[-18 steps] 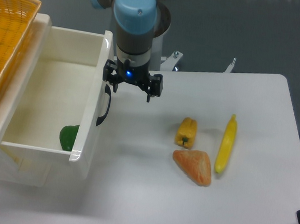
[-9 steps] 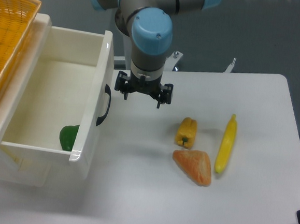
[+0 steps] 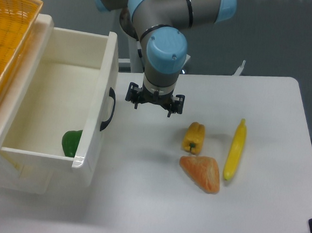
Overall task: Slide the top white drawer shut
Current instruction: 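Raise the gripper and swing it back toward the open drawer's front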
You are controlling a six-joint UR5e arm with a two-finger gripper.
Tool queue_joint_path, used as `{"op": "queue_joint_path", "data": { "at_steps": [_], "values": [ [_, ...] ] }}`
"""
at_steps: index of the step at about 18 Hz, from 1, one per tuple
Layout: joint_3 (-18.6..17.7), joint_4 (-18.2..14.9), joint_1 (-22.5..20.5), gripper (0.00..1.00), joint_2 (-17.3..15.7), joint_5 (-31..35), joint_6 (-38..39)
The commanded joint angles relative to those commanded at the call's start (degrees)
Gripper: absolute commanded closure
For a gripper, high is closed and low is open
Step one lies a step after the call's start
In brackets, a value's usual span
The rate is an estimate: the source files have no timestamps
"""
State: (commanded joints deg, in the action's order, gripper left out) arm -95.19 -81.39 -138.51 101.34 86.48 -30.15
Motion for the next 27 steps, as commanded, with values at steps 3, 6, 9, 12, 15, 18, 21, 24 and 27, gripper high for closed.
{"op": "queue_joint_path", "data": {
  "at_steps": [3, 6, 9, 12, 15, 18, 21, 24, 27],
  "values": [
    [0.17, 0.09, 0.0, 0.0, 0.79, -0.09, 0.0],
    [0.44, -0.09, -0.61, 0.0, 1.76, -0.61, 0.0],
    [0.62, 1.22, -0.53, 0.0, 2.64, -1.41, 0.35],
    [0.09, 4.65, -0.35, 0.0, 2.99, -1.41, 1.23],
    [0.0, 5.89, -0.18, 0.0, 3.6, -1.41, 1.32],
    [0.09, 5.98, 0.0, 0.0, 4.39, -1.41, 1.23],
    [0.0, 5.89, 0.09, 0.0, 4.66, -1.41, 1.14],
    [0.0, 5.89, 0.96, 0.0, 5.45, -1.58, 1.14],
    [0.0, 5.89, 1.14, 0.0, 6.15, -1.67, 1.14]
  ]
}}
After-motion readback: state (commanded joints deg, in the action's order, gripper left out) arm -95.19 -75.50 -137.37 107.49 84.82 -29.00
